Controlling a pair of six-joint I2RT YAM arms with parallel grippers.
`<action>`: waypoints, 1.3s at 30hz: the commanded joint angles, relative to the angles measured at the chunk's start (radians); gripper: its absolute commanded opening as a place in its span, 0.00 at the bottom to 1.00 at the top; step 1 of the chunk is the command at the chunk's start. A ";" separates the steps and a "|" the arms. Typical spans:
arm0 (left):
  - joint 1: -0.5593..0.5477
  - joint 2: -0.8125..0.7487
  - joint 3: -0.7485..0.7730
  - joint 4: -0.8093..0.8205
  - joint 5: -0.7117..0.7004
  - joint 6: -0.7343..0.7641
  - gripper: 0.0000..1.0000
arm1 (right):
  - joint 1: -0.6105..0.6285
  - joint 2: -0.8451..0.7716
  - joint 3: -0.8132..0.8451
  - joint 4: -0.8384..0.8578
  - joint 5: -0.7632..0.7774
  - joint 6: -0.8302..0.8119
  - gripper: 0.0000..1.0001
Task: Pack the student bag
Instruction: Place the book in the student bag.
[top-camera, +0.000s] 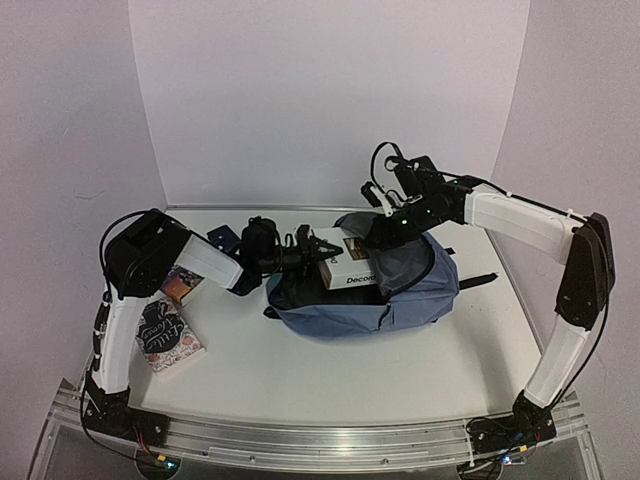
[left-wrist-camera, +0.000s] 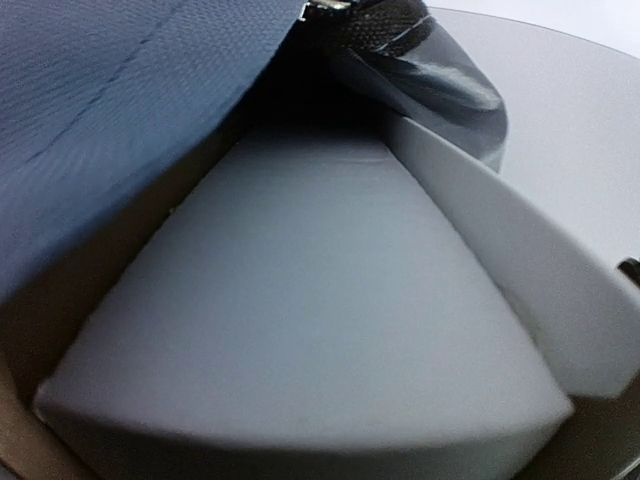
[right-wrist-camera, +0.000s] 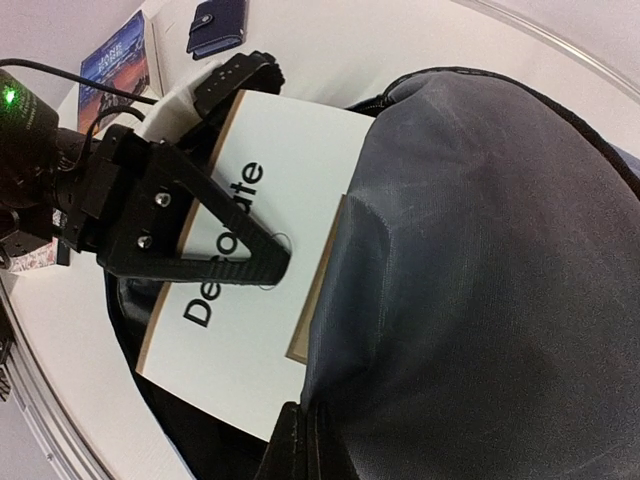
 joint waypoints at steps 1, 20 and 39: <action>-0.023 0.031 0.116 -0.024 -0.039 0.018 0.07 | 0.016 0.008 0.059 0.091 -0.064 -0.007 0.00; -0.063 0.139 0.301 -0.216 0.055 0.130 0.12 | 0.017 0.035 0.030 0.146 -0.070 -0.085 0.00; -0.062 -0.084 0.225 -0.756 -0.202 0.341 0.75 | 0.000 0.018 0.008 0.155 -0.061 -0.083 0.00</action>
